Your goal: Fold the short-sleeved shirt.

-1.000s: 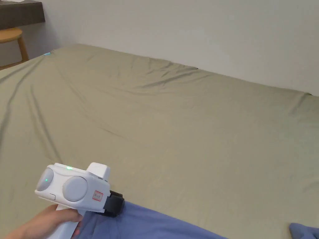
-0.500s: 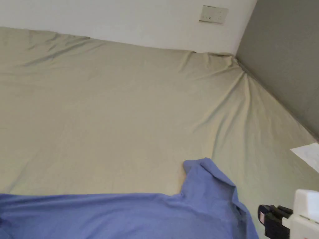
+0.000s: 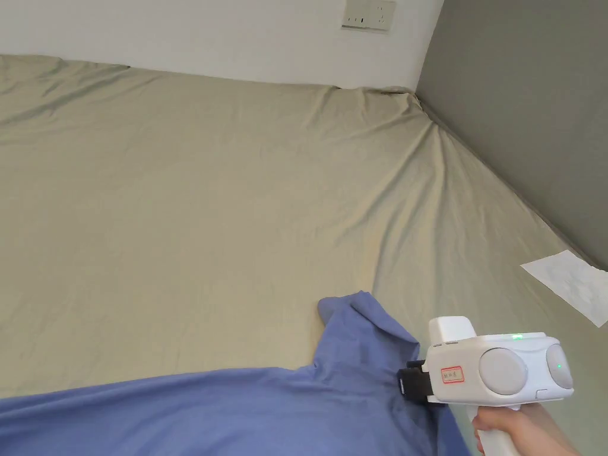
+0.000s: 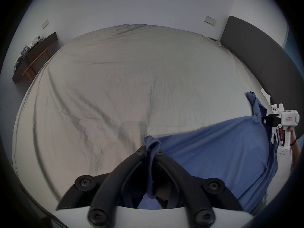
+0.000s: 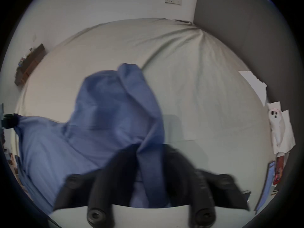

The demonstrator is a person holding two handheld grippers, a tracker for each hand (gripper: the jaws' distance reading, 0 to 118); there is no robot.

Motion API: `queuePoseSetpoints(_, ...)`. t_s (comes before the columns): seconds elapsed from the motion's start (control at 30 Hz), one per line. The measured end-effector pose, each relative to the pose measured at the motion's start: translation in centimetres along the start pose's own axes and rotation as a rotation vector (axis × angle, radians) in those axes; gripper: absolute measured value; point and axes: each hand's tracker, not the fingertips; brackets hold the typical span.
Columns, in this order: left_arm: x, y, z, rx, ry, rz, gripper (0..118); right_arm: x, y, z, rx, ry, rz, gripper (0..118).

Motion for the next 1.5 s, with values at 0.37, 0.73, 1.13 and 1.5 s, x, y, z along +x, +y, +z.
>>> queuePoseSetpoints(0.37, -1.1, -4.2, 7.7, 0.084, -0.025, 0.060, 5, -0.6, -5.1, 12.8, 0.235, 0.050, -0.001, 4)
queuePoseSetpoints(0.73, -3.1, -16.1, 15.4, 0.099, -0.075, 0.198, 5, -0.8, -18.4, 21.7, 0.228, 0.041, -0.083, 4)
queuePoseSetpoints(1.13, -3.4, -22.9, 12.5, -0.023, -0.068, 0.271, 5, -1.7, -24.4, 17.7, 0.068, -0.052, -0.145, 5)
queuePoseSetpoints(1.5, -2.3, -23.4, 11.7, 0.005, 0.132, 0.270, 57, -0.8, -25.3, 16.9, 0.054, -0.281, -0.118, 83)
